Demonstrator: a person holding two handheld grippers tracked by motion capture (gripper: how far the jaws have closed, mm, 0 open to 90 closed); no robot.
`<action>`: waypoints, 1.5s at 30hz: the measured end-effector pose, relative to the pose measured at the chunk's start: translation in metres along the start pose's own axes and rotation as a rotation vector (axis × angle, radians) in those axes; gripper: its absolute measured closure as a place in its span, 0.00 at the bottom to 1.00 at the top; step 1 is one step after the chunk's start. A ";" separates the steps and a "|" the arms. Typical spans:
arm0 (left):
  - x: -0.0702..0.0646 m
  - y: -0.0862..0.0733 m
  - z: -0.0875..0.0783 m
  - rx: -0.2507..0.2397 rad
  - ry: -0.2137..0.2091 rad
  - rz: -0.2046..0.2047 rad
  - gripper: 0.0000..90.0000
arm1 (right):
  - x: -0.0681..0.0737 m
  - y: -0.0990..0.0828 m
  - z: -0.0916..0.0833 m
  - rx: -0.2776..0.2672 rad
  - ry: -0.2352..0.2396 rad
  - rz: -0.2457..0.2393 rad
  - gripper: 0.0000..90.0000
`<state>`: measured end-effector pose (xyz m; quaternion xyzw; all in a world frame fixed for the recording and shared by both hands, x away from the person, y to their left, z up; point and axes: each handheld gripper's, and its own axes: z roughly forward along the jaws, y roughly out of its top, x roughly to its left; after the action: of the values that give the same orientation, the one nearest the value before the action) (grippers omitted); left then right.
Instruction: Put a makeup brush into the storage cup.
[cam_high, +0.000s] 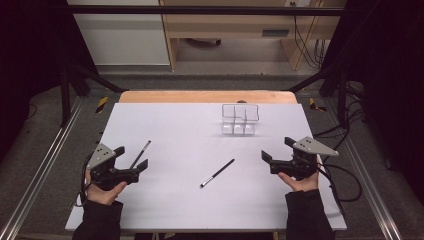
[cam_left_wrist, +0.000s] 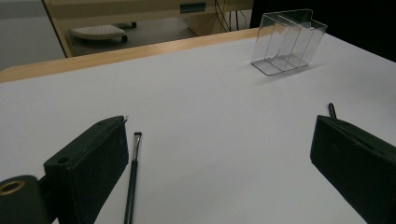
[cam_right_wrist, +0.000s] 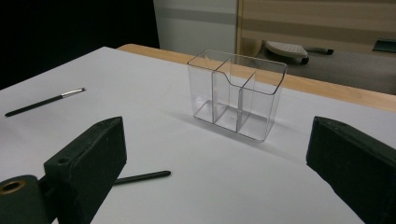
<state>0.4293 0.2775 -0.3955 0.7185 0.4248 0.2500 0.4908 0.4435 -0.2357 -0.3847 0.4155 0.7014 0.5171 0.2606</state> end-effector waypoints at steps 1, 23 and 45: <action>0.000 0.000 0.000 0.000 0.001 -0.001 0.04 | 0.000 0.000 0.000 -0.001 0.000 0.002 0.06; -0.007 -0.004 0.008 0.027 -0.023 0.007 0.05 | 0.016 0.003 0.010 0.029 0.036 -0.048 0.06; -0.006 -0.012 0.014 0.060 -0.024 0.009 0.05 | 0.045 0.006 0.047 0.125 0.111 -0.123 0.07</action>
<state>0.4330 0.2671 -0.4117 0.7377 0.4229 0.2306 0.4731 0.4594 -0.1729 -0.3911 0.3577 0.7698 0.4778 0.2261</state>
